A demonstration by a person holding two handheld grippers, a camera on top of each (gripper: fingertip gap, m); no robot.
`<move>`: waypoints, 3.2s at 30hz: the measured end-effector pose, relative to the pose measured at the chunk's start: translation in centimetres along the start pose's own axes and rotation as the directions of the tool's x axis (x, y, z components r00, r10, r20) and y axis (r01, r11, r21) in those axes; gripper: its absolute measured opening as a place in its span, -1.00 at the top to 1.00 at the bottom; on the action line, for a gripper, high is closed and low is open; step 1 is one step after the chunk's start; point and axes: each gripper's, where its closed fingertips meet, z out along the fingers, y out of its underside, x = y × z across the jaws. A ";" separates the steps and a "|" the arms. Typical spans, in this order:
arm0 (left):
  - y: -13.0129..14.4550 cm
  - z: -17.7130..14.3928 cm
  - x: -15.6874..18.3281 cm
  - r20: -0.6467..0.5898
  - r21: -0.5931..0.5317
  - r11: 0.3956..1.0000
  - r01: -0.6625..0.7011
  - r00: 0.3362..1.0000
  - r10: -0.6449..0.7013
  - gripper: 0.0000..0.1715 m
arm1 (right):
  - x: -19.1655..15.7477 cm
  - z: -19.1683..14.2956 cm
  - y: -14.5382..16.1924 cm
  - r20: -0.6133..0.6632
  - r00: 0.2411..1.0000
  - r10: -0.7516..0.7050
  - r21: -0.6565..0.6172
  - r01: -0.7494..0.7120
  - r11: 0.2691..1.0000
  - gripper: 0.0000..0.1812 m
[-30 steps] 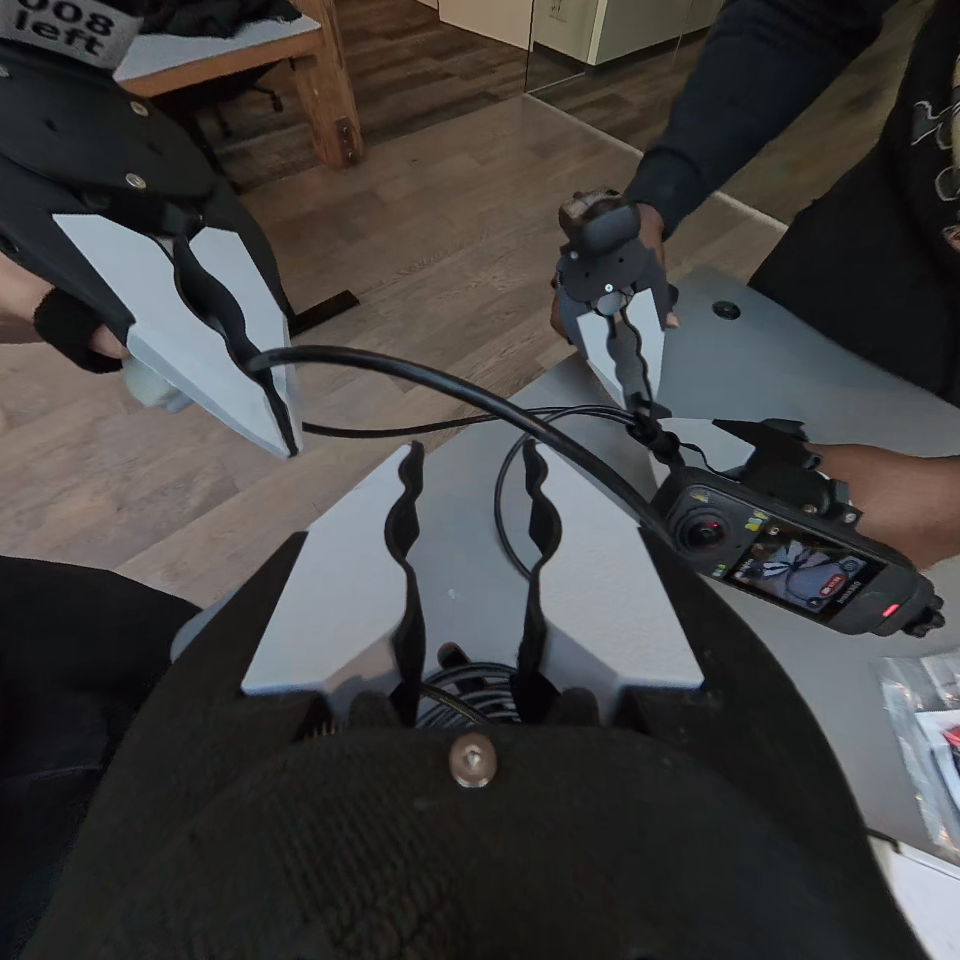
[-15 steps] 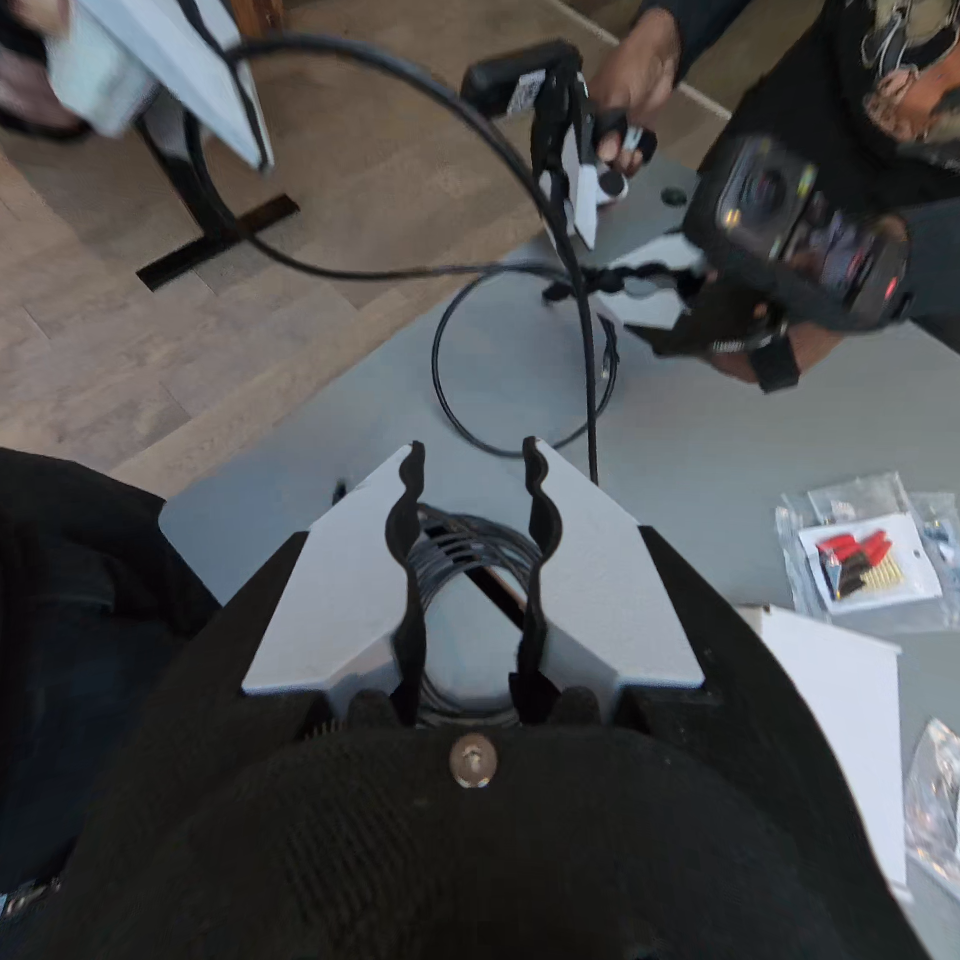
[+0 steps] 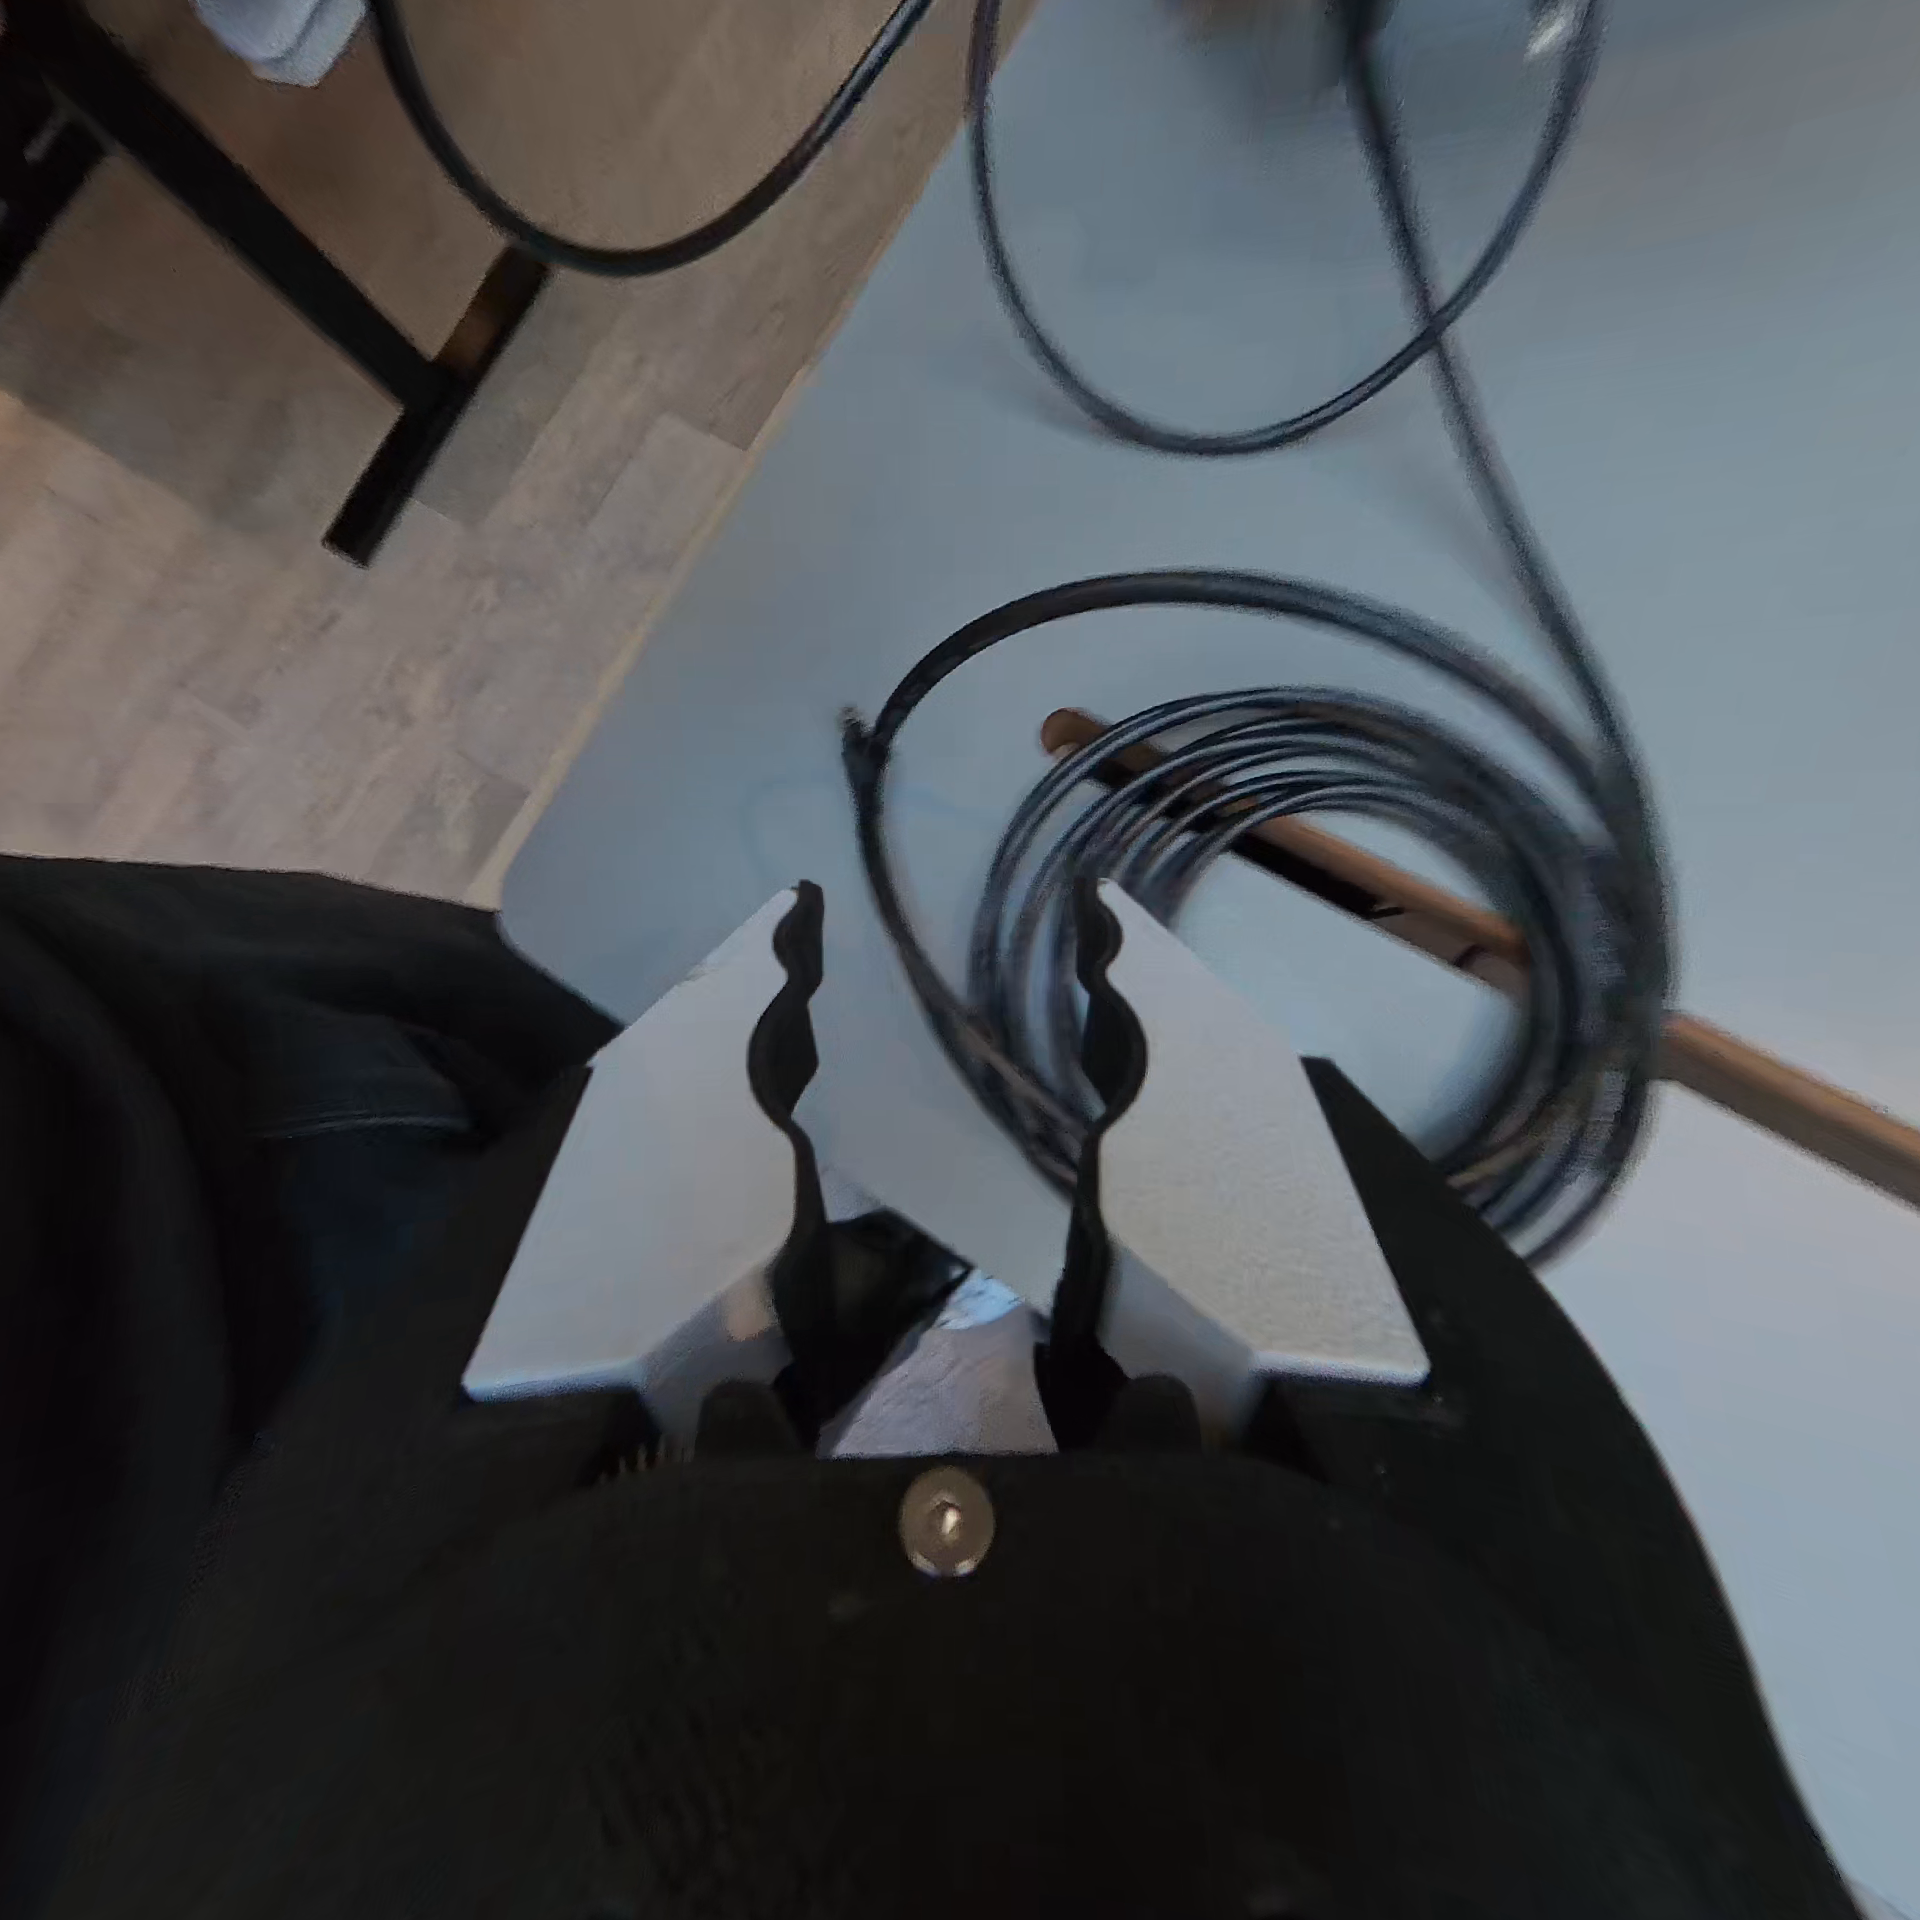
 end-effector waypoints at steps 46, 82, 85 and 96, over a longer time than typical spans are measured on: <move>7.8 4.0 -5.9 0.210 -0.308 0.949 0.073 0.978 -0.007 1.00 | 11.8 -6.0 3.8 -0.235 0.971 -0.046 0.153 0.084 0.985 0.72; 10.0 3.9 -4.4 0.197 -0.397 0.916 0.050 0.980 0.032 1.00 | 12.1 0.3 7.2 0.184 0.217 0.959 -0.515 -0.810 0.282 0.98; 10.2 4.0 -4.6 0.201 -0.405 0.913 0.051 0.979 0.034 1.00 | 11.8 1.7 8.3 0.218 0.337 0.916 -0.475 -0.783 0.401 0.96; 10.2 4.4 -4.4 0.189 -0.380 0.923 0.055 0.982 0.019 1.00 | 9.4 -3.9 1.0 -0.264 0.953 0.151 0.020 -0.151 0.988 0.55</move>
